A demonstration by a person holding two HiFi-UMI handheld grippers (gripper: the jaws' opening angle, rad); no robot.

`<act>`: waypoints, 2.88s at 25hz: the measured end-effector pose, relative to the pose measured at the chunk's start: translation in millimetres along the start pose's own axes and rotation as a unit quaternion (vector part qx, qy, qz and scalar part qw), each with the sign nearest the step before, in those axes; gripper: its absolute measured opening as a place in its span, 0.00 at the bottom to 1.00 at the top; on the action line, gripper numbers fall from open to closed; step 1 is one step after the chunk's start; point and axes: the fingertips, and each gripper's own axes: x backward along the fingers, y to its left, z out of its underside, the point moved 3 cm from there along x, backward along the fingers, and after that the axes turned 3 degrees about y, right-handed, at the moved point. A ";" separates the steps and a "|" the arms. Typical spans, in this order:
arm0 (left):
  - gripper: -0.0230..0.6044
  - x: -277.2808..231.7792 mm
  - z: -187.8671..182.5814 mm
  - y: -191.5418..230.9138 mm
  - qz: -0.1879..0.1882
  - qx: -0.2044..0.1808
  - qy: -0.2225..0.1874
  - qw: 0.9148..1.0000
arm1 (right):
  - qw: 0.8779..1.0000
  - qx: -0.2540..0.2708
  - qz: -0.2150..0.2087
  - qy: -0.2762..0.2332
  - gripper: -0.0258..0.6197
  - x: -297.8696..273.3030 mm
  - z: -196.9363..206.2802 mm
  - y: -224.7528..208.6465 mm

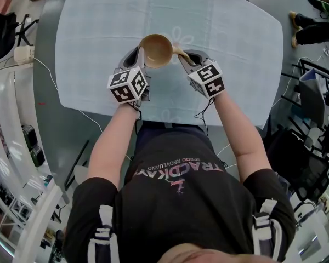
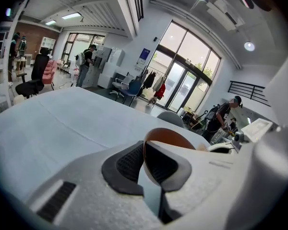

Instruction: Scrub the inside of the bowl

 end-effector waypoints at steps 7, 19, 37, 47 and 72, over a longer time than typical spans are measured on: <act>0.08 -8.8 18.8 10.0 -0.014 -0.011 0.030 0.999 | 0.996 -0.067 0.033 -0.057 0.09 5.4 -26.8 -37.4; 0.08 -45.4 38.0 33.6 -0.045 -0.004 0.069 0.997 | 0.990 -0.108 0.035 -0.078 0.09 24.7 -19.6 -45.5; 0.22 -16.6 27.6 36.5 -0.045 -0.019 0.034 0.998 | 0.987 -0.113 0.030 -0.110 0.09 45.4 -26.9 -38.7; 0.07 68.1 -32.3 -9.3 -0.043 -0.101 -0.077 0.991 | 0.982 -0.089 0.023 -0.164 0.09 92.1 -51.0 -17.2; 0.06 205.9 27.0 -132.7 -0.039 -0.160 -0.123 0.979 | 0.972 -0.012 -0.042 -0.230 0.09 201.6 -35.5 66.5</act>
